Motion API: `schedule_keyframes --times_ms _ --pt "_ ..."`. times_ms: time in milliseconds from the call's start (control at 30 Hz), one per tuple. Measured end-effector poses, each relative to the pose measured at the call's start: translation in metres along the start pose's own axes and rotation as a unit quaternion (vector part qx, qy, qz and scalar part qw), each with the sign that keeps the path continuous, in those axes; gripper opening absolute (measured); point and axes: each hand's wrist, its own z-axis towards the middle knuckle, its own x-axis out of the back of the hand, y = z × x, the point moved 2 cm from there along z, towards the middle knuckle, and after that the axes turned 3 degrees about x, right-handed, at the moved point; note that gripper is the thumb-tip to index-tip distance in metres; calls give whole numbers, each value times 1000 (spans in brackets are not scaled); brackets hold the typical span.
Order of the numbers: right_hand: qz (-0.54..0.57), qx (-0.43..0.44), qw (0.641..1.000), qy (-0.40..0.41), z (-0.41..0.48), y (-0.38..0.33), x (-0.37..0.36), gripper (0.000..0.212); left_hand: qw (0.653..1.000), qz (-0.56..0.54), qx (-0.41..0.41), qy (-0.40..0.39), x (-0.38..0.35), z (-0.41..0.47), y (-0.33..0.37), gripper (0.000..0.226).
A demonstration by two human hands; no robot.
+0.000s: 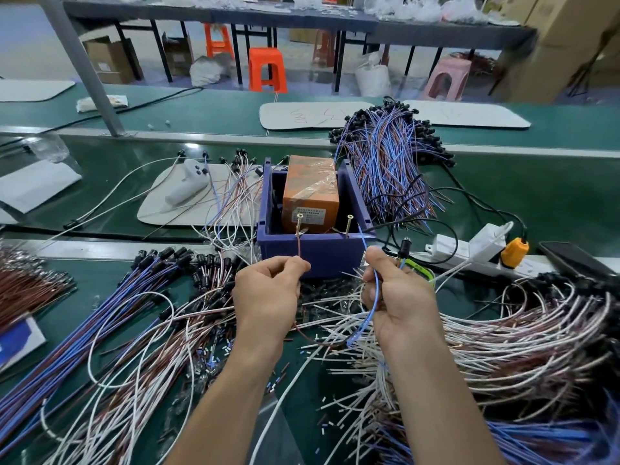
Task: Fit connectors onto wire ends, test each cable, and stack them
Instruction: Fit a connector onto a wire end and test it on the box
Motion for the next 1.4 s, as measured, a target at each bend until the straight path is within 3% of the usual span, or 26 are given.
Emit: schedule_keyframes --times_ms 667,800,867,967,1033,1167,1233,1400 --pt "-10 31 999 15 -18 -4 11 25 1000 -5 5 -19 3 -9 6 21" --pt "-35 25 997 -66 -33 -2 23 31 994 26 -8 -104 -3 -27 7 10" --pt "-60 11 993 -98 -40 -1 29 37 986 -4 20 -167 -12 -35 6 12" --pt "-102 3 987 -125 -51 -6 41 24 963 -37 60 -259 -21 -48 5 15" --pt "-140 3 982 -129 -58 -11 51 29 953 -38 75 -291 -27 -57 4 17" --pt "-158 6 982 -102 -66 -33 85 21 960 -33 130 -245 -42 -69 -1 23" --pt "-151 17 986 -63 -66 -50 116 29 968 -1 132 -215 -47 -73 -7 30" --pt "-177 60 981 50 -71 -93 191 30 958 206 17 -199 -50 -86 -19 22"
